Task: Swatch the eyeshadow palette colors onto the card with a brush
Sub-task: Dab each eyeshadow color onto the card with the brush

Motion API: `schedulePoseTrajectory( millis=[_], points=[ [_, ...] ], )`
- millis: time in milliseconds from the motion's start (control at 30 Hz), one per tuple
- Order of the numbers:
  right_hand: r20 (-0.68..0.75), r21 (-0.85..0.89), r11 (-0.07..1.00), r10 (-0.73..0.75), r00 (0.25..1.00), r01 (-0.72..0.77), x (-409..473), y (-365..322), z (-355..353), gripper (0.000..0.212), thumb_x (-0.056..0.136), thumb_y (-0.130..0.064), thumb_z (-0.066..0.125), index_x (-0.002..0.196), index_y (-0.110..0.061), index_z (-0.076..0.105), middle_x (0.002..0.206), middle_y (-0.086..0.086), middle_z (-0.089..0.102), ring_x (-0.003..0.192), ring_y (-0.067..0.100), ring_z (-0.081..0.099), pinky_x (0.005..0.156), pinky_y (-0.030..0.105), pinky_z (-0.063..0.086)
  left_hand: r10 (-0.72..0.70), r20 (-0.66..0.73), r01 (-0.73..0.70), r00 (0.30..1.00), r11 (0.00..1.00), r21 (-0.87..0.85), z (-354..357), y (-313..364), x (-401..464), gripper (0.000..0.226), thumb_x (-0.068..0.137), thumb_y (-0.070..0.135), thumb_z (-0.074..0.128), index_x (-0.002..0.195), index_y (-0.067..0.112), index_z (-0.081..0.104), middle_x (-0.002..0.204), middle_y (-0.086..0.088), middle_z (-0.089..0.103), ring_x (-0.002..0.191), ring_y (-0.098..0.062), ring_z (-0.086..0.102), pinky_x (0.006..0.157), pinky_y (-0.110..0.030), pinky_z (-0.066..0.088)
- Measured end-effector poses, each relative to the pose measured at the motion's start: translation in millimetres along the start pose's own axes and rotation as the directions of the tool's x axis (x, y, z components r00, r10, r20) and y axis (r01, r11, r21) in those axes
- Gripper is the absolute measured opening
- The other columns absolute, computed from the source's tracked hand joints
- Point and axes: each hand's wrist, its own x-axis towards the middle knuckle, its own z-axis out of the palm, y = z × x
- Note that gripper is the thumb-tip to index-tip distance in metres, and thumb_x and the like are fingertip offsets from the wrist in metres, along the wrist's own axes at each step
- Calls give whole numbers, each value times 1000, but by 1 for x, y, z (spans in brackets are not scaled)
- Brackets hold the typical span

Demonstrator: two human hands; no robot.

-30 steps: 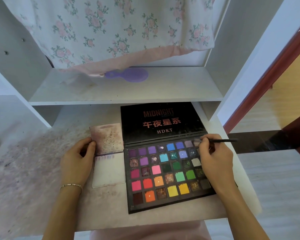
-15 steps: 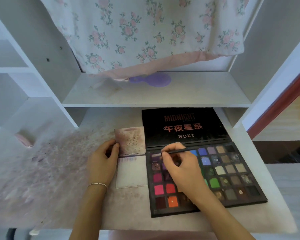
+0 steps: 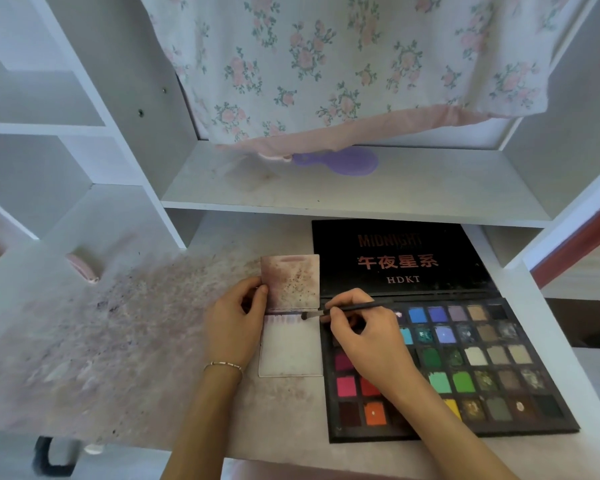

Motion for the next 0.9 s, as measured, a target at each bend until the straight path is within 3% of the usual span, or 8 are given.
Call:
schedulePoseTrajectory(
  millis=[233, 900],
  points=[
    [30, -34, 999, 10, 1000, -9, 0, 1, 1, 16, 86, -15, 54, 79, -29, 55, 69, -4, 64, 67, 8, 59, 58, 24, 51, -14, 3, 14, 1000, 1000, 6, 0, -2, 0, 18, 87, 18, 55, 100, 24, 68, 77, 32, 54, 71, 12, 54, 61, -3, 37],
    [25, -38, 999, 0, 1000, 1, 0, -2, 1, 20, 87, -13, 53, 77, -31, 53, 70, -3, 62, 67, 8, 57, 56, 22, 49, -15, -4, 15, 1000, 1000, 20, 0, -1, 0, 18, 87, 18, 56, 99, 22, 68, 76, 28, 56, 71, 11, 53, 61, -3, 36]
  ],
)
